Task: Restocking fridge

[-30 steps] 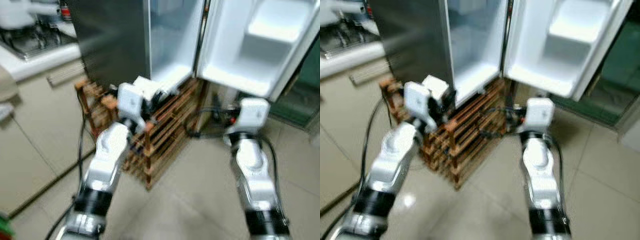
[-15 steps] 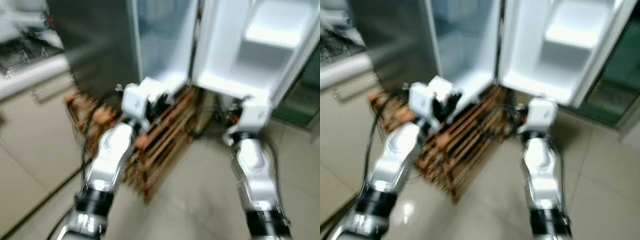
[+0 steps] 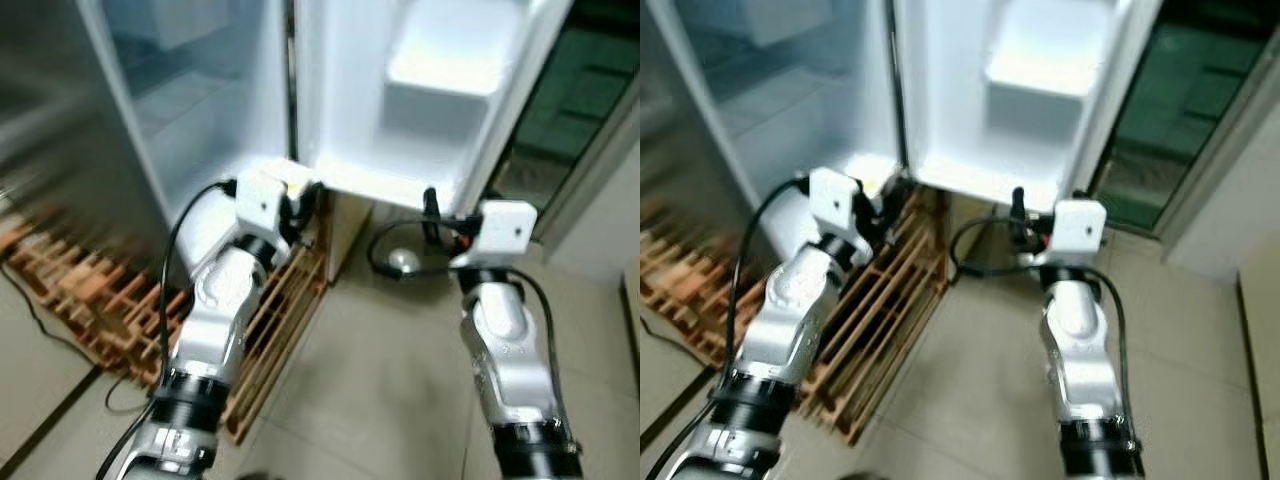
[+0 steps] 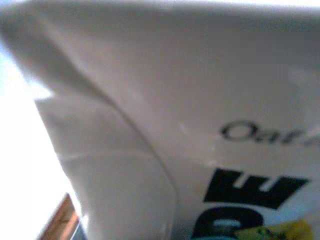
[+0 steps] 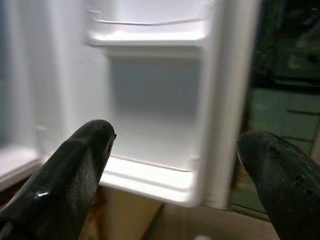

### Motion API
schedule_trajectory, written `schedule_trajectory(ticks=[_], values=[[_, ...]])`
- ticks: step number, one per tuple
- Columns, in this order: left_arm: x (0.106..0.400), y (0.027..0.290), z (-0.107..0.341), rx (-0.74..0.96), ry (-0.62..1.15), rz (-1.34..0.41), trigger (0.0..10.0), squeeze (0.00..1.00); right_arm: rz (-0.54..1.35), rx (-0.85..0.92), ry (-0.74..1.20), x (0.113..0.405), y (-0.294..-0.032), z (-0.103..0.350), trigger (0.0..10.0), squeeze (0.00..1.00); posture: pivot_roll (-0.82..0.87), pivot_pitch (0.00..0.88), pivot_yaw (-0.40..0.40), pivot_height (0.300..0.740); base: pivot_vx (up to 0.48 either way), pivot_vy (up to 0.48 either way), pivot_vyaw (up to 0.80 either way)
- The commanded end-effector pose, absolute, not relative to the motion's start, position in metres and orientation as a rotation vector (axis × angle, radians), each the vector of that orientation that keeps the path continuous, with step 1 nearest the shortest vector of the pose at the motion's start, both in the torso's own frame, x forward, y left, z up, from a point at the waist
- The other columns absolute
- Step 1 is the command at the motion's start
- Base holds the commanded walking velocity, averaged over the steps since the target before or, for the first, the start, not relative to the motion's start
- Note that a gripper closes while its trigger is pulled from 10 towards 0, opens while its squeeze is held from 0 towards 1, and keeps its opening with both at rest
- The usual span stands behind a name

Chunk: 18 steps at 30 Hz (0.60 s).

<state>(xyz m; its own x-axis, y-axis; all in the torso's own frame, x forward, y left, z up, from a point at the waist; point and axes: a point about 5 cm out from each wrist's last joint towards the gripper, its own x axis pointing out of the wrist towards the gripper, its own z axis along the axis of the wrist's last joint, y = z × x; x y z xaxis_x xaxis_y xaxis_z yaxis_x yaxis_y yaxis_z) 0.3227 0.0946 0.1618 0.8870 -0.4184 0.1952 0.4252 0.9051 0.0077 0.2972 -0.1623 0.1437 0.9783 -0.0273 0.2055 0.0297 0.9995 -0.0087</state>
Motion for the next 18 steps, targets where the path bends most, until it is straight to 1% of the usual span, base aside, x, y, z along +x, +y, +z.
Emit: schedule_trajectory(ticks=[1,2,6,14,18], values=[[0.324,0.0862,0.1662,-0.051,-0.201,-0.45,10.0,0.0,-0.062,-0.01,-0.204,0.294,-0.1725,0.1431,10.0,0.04,-0.13,0.0,0.005,0.74,0.458,0.0,0.0],[0.3252,0.0881,0.1636,-0.069,-0.182,-0.43,10.0,0.0,-0.06,-0.013,-0.204,0.2938,-0.172,0.1429,10.0,0.04,-0.13,0.0,0.005,0.74,0.375,0.0,0.0],[0.3306,0.0935,0.1614,-0.065,-0.156,-0.368,10.0,0.0,-0.049,-0.016,-0.204,0.2947,-0.1707,0.1439,10.0,0.05,-0.13,0.0,0.003,0.74,0.0,0.0,0.0],[0.3327,0.0927,0.161,-0.055,-0.154,-0.356,10.0,0.0,-0.038,-0.019,-0.2,0.2938,-0.1705,0.1438,10.0,0.05,-0.14,0.0,0.003,0.74,0.0,0.0,0.0],[0.3323,0.0844,0.1637,-0.065,-0.172,-0.389,10.0,0.0,-0.043,-0.027,-0.205,0.2925,-0.1732,0.1457,10.0,0.05,-0.16,0.0,0.008,0.74,0.0,0.0,0.0]])
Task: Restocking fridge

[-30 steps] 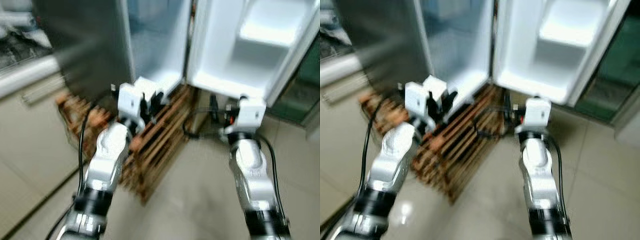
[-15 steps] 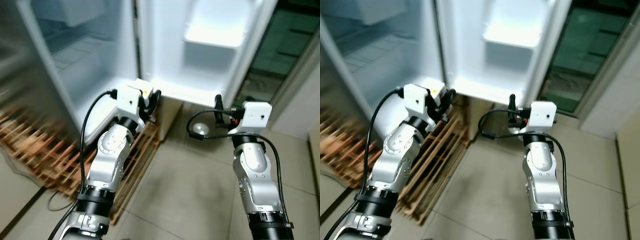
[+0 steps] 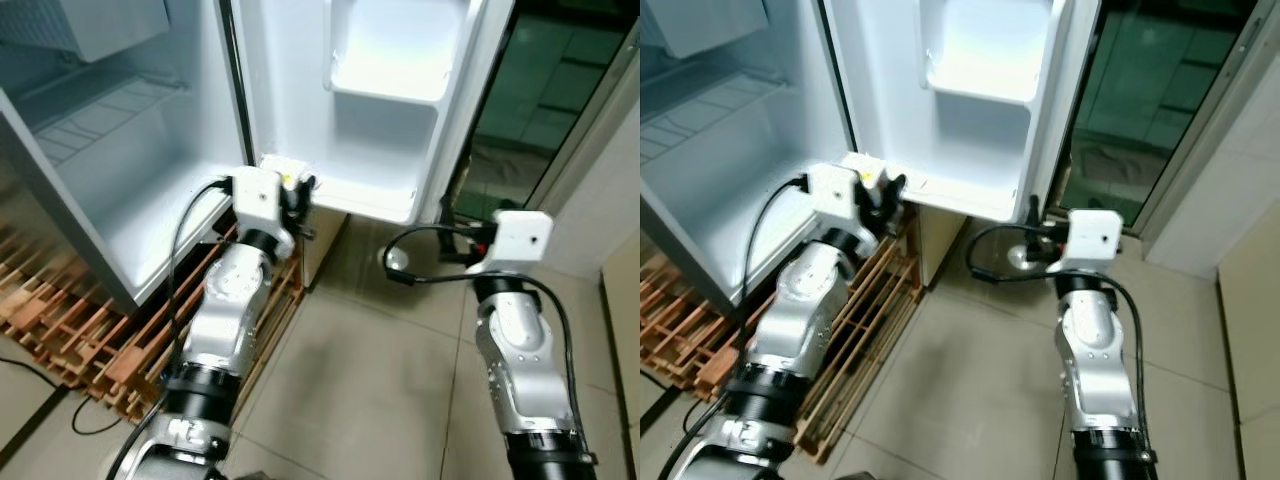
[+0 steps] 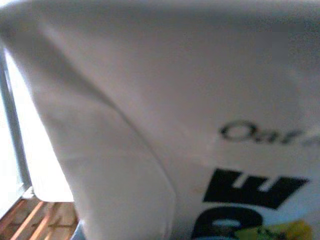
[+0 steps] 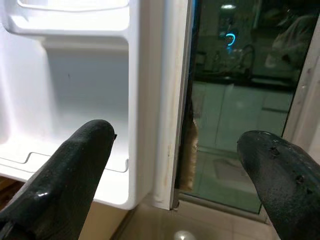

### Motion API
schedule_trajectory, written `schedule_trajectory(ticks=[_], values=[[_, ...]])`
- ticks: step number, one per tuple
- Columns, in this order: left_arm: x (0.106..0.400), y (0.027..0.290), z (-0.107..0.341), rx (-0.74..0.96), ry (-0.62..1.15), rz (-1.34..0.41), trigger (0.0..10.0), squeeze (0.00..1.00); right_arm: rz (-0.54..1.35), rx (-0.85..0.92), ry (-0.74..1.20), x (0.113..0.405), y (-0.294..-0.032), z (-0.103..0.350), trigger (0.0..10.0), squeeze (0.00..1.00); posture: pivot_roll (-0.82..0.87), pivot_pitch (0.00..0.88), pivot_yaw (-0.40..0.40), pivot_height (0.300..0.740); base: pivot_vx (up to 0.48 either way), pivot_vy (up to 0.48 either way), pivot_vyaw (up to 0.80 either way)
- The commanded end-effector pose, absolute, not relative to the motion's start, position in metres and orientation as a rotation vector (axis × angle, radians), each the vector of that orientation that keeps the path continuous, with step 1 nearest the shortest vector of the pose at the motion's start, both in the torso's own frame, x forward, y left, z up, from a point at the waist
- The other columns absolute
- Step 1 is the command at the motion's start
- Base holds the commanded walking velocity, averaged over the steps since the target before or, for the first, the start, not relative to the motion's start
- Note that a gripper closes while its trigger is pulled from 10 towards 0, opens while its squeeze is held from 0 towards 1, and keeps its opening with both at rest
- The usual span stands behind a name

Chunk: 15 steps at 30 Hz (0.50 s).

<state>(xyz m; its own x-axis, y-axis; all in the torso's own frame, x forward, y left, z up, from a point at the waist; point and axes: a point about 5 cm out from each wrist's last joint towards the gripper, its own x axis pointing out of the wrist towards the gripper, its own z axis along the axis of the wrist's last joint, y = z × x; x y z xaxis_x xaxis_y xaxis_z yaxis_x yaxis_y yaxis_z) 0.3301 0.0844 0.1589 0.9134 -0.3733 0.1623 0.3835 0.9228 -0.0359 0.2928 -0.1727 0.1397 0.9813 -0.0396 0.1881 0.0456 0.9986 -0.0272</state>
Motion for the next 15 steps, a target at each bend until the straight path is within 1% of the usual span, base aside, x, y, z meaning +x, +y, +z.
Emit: schedule_trajectory(ticks=[1,10,15], values=[[0.333,0.083,0.164,-0.071,-0.171,-0.392,10.0,0.0,-0.044,-0.03,-0.206,0.292,-0.174,0.146,10.0,0.05,-0.17,0.0,0.011,0.74,0.352,0.0,0.0],[0.335,0.074,0.165,-0.052,-0.171,-0.426,10.0,0.0,-0.055,-0.043,-0.2,0.289,-0.176,0.145,10.0,0.05,-0.19,0.0,0.019,0.74,0.418,0.0,0.0],[0.336,0.072,0.167,-0.042,-0.187,-0.416,10.0,0.0,-0.066,-0.043,-0.187,0.289,-0.179,0.143,10.0,0.05,-0.19,0.0,0.022,0.74,0.48,0.0,-0.79]])
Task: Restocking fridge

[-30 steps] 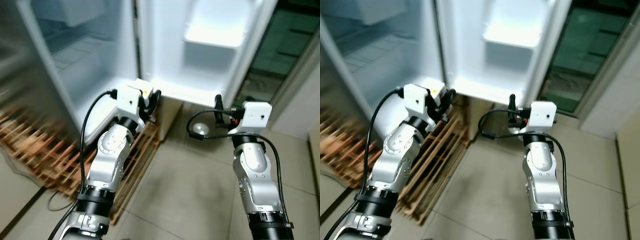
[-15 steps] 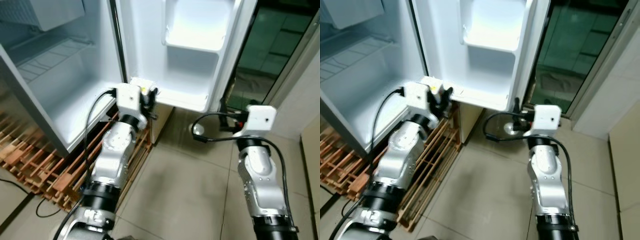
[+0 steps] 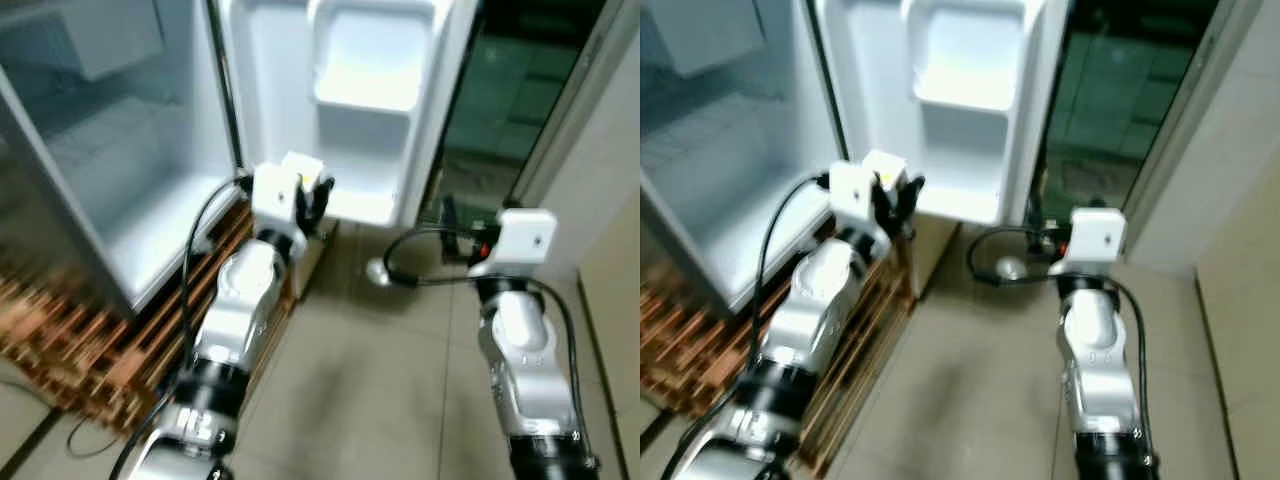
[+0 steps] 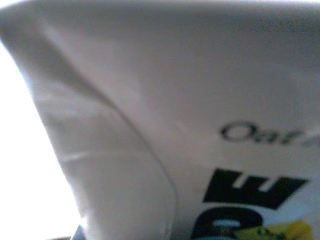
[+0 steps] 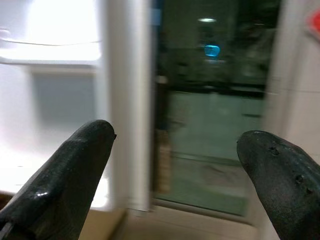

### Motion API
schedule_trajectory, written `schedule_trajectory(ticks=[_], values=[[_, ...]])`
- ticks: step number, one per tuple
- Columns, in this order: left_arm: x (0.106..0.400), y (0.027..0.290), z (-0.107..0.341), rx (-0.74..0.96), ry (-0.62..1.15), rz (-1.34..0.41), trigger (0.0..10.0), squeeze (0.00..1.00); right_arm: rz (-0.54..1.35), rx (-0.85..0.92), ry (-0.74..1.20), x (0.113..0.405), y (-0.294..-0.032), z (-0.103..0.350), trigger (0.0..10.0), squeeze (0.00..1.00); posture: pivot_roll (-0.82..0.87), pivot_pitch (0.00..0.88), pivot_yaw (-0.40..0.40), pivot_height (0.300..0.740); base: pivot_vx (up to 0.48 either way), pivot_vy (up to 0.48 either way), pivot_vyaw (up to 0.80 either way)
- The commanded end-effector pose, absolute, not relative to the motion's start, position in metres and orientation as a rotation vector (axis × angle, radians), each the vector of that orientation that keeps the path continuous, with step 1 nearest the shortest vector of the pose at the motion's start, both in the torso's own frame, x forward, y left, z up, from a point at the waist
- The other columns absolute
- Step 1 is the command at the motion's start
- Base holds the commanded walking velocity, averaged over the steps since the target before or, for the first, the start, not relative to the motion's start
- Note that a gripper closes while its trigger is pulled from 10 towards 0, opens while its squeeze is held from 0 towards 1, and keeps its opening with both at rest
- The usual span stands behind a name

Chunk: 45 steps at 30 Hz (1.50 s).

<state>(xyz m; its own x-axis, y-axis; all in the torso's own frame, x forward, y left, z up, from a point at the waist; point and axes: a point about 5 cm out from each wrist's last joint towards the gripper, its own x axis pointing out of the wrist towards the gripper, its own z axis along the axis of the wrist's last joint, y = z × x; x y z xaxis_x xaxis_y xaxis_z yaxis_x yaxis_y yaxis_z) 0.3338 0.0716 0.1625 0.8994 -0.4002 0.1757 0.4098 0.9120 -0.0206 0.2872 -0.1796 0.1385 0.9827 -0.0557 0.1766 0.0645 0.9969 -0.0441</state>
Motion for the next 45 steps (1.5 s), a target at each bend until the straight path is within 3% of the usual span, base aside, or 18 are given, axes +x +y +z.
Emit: schedule_trajectory(ticks=[1,10,14,20,29,45], values=[[0.337,0.073,0.168,-0.042,-0.186,-0.406,10.0,0.0,-0.068,-0.042,-0.188,0.289,-0.179,0.143,10.0,0.05,-0.19,0.0,0.022,0.74,0.0,0.0,0.0],[0.338,0.077,0.165,-0.023,-0.181,-0.38,10.0,0.0,-0.061,-0.041,-0.182,0.288,-0.177,0.14,10.0,0.04,-0.18,0.0,0.026,0.74,0.0,0.0,0.0],[0.338,0.077,0.163,-0.057,-0.168,-0.366,10.0,0.0,-0.085,-0.031,-0.178,0.286,-0.189,0.14,10.0,0.05,-0.18,0.0,0.02,0.74,0.0,0.0,0.0],[0.34,0.087,0.155,-0.126,-0.111,-0.307,10.0,0.0,-0.089,-0.011,-0.183,0.291,-0.182,0.141,10.0,0.05,-0.18,0.0,0.045,0.74,0.0,0.0,0.0],[0.341,0.09,0.155,-0.031,-0.106,-0.305,10.0,0.0,-0.08,-0.005,-0.183,0.29,-0.178,0.138,10.0,0.04,-0.17,0.0,0.047,0.74,0.0,0.0,0.0],[0.35,0.082,0.166,-0.089,-0.142,-0.293,10.0,0.0,-0.088,-0.03,-0.187,0.288,-0.185,0.143,10.0,0.04,-0.22,0.0,0.046,0.74,0.48,0.0,0.0]])
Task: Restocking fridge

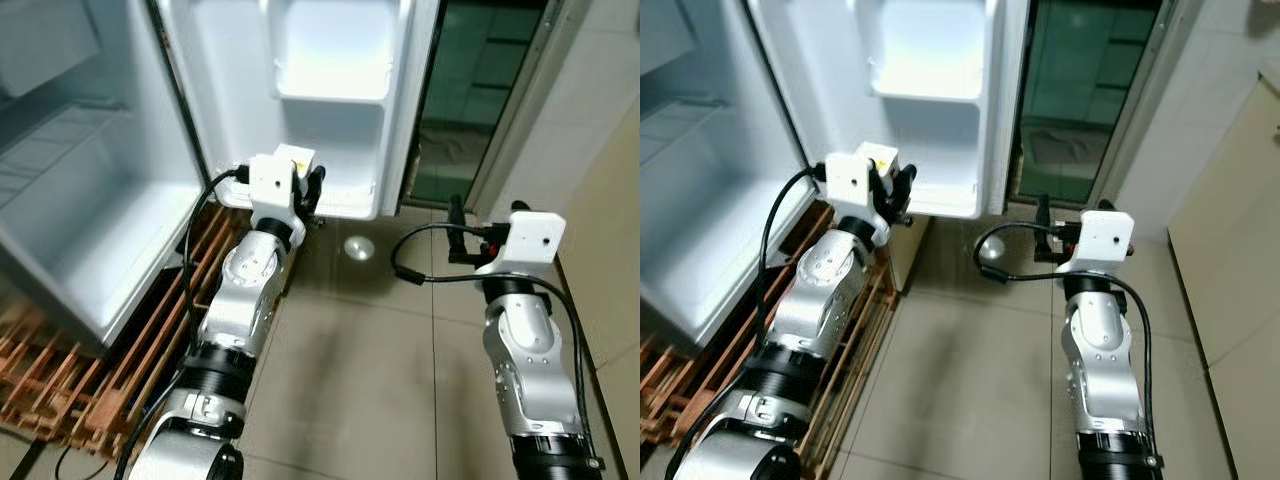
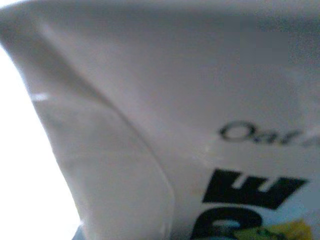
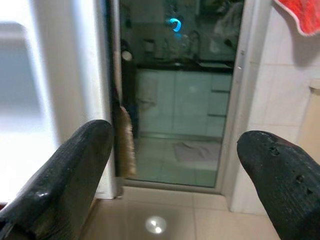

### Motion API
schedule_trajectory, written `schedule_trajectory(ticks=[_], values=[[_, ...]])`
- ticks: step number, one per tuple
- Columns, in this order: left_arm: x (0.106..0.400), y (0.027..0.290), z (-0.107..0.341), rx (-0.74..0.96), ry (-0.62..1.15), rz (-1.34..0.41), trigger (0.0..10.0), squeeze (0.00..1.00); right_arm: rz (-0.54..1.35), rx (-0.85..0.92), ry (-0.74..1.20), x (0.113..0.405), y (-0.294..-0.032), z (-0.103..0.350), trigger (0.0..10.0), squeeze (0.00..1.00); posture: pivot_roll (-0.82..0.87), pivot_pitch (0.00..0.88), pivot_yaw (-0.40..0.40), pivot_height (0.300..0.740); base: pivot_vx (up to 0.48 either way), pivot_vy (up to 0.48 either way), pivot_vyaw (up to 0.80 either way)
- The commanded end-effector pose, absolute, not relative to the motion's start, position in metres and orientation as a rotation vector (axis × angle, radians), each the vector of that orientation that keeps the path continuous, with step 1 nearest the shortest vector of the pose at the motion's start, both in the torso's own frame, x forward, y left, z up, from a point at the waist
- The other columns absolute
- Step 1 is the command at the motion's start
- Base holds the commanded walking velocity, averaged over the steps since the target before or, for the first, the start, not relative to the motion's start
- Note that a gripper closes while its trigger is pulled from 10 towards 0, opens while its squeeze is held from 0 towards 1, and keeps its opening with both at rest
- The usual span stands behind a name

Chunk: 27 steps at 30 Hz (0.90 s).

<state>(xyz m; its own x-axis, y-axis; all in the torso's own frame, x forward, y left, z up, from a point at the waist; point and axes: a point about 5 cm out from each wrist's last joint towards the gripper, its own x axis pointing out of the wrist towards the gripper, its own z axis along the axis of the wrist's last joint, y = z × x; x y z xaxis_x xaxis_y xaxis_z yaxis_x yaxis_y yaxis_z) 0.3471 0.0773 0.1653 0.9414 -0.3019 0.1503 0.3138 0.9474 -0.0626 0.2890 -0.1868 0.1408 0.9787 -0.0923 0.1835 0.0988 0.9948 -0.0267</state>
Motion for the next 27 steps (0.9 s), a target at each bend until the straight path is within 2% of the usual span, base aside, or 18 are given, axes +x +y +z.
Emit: schedule_trajectory(ticks=[1,5,12,19,27], values=[[0.35,0.082,0.167,-0.092,-0.143,-0.292,10.0,0.0,-0.088,-0.03,-0.187,0.288,-0.185,0.143,10.0,0.04,-0.22,0.0,0.048,0.74,0.48,0.0,0.0],[0.351,0.085,0.166,-0.101,-0.141,-0.29,10.0,0.0,-0.088,-0.03,-0.186,0.287,-0.184,0.142,10.0,0.05,-0.22,0.0,0.056,0.74,0.458,0.0,0.0],[0.352,0.094,0.161,-0.079,-0.12,-0.252,10.0,0.0,-0.091,-0.019,-0.175,0.285,-0.182,0.138,10.0,0.05,-0.22,0.0,0.064,0.74,0.318,0.346,0.0],[0.353,0.097,0.152,-0.046,-0.069,-0.235,10.0,0.0,-0.084,-0.014,-0.163,0.282,-0.179,0.135,10.0,0.04,-0.22,0.0,0.067,0.74,0.0,0.0,0.0],[0.357,0.081,0.133,-0.046,0.054,-0.262,10.0,0.0,-0.076,-0.013,-0.146,0.276,-0.176,0.133,10.0,0.05,-0.24,0.0,0.074,0.74,0.0,0.0,0.0]])
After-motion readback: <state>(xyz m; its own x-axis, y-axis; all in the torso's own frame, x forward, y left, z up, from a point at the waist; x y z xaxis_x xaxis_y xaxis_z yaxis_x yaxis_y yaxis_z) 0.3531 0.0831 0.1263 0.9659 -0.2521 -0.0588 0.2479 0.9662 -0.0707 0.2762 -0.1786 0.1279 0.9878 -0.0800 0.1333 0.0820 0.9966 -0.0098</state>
